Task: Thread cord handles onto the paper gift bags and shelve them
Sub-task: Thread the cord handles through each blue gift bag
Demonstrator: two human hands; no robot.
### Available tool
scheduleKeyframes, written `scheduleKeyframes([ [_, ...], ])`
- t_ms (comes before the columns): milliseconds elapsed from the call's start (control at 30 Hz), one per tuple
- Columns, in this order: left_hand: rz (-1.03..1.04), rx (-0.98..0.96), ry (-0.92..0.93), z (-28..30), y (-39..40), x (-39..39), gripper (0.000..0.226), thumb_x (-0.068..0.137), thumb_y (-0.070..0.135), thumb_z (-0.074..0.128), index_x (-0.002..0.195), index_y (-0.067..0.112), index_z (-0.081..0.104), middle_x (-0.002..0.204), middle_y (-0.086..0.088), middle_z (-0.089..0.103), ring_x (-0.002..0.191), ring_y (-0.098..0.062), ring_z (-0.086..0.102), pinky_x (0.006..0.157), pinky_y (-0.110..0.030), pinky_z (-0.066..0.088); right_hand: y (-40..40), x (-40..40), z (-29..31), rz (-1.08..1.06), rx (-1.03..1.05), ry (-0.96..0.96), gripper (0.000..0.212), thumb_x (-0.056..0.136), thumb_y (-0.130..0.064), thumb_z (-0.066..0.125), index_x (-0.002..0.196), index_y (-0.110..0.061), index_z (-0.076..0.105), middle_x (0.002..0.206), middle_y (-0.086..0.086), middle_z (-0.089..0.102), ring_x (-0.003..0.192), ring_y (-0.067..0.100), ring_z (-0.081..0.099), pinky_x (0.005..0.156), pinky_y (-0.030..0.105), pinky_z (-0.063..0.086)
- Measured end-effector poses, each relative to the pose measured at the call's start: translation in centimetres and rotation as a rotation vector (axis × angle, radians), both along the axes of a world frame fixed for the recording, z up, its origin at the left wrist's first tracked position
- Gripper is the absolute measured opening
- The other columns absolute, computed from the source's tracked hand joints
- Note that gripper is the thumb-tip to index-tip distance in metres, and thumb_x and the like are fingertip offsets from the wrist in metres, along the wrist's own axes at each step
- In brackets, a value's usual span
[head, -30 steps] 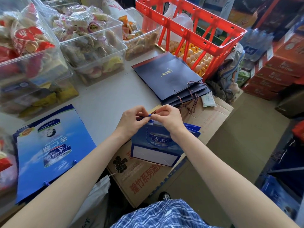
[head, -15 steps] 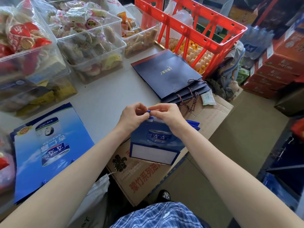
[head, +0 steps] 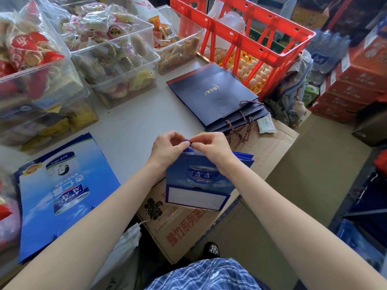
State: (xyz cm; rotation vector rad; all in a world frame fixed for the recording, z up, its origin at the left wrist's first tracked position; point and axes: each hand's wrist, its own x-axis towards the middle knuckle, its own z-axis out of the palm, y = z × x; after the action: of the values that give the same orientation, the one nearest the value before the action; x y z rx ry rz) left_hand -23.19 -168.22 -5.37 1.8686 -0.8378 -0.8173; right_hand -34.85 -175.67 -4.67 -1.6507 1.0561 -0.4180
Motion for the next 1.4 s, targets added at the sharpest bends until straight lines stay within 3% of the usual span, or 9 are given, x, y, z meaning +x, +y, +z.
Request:
scheduleKeyframes([
  [133, -0.029, 0.059, 0.083, 0.7, -0.3, 0.4, 0.001, 0.085, 0.014, 0.065, 0.084, 0.013, 0.065, 0.090, -0.003, 0.065, 0.082, -0.013, 0.058, 0.066, -0.019, 0.042, 0.3, -0.1, -0.2, -0.008, -0.014, -0.011, 0.013, 0.086, -0.010, 0.065, 0.097, -0.011, 0.072, 0.094, 0.002, 0.070, 0.092, 0.014, 0.064, 0.081, 0.024, 0.051],
  [300, -0.045, 0.054, 0.083, 0.6, -0.2, 0.5, 0.005, 0.085, 0.011, 0.063, 0.082, 0.014, 0.064, 0.095, -0.006, 0.067, 0.086, -0.014, 0.060, 0.068, -0.018, 0.043, 0.5, 0.4, -0.5, -0.117, -0.016, 0.007, 0.009, 0.082, -0.013, 0.070, 0.091, -0.012, 0.072, 0.092, 0.004, 0.071, 0.089, 0.016, 0.065, 0.080, 0.029, 0.053],
  [533, -0.112, 0.030, 0.090, 0.6, 0.2, 0.8, 0.014, 0.087, 0.013, 0.063, 0.080, 0.025, 0.060, 0.092, -0.004, 0.068, 0.086, -0.014, 0.061, 0.072, -0.021, 0.043, -0.1, 0.2, -0.1, -0.012, 0.027, 0.016, 0.010, 0.084, -0.009, 0.067, 0.093, -0.010, 0.072, 0.093, 0.007, 0.070, 0.089, 0.016, 0.064, 0.075, 0.021, 0.050],
  [767, -0.075, 0.065, 0.079, 1.1, -0.1, 1.2, 0.015, 0.084, 0.011, 0.066, 0.075, 0.023, 0.062, 0.082, 0.002, 0.066, 0.079, -0.012, 0.060, 0.069, -0.019, 0.046, -0.2, 0.3, -0.1, -0.001, 0.069, -0.023, 0.012, 0.086, -0.009, 0.065, 0.096, -0.007, 0.071, 0.096, 0.006, 0.069, 0.096, 0.019, 0.063, 0.087, 0.031, 0.050],
  [900, -0.121, 0.141, 0.056, 1.5, -0.4, 1.5, 0.015, 0.084, 0.011, 0.064, 0.075, 0.022, 0.060, 0.086, -0.003, 0.067, 0.084, -0.019, 0.064, 0.079, -0.029, 0.052, 0.1, 0.5, -0.3, -0.012, 0.021, -0.029, 0.010, 0.086, -0.009, 0.065, 0.094, -0.008, 0.071, 0.093, 0.005, 0.069, 0.093, 0.018, 0.064, 0.084, 0.028, 0.051],
  [1167, -0.126, 0.192, -0.109, 1.2, -0.7, 1.1, 0.002, 0.085, 0.018, 0.064, 0.086, 0.017, 0.064, 0.088, -0.001, 0.066, 0.082, -0.013, 0.059, 0.062, -0.021, 0.041, -0.1, 0.3, -0.9, -0.018, -0.056, -0.019, 0.008, 0.087, -0.009, 0.064, 0.091, -0.010, 0.072, 0.093, 0.004, 0.069, 0.090, 0.015, 0.064, 0.080, 0.024, 0.051],
  [1400, -0.236, 0.203, 0.082, 1.7, -1.2, 1.9, 0.005, 0.087, 0.017, 0.063, 0.082, 0.018, 0.063, 0.089, -0.002, 0.068, 0.074, -0.005, 0.058, 0.062, -0.018, 0.044, -1.3, 0.0, -0.9, 0.013, 0.031, -0.052, 0.010, 0.086, -0.007, 0.065, 0.085, -0.015, 0.071, 0.086, -0.001, 0.068, 0.088, 0.013, 0.063, 0.081, 0.024, 0.050],
])
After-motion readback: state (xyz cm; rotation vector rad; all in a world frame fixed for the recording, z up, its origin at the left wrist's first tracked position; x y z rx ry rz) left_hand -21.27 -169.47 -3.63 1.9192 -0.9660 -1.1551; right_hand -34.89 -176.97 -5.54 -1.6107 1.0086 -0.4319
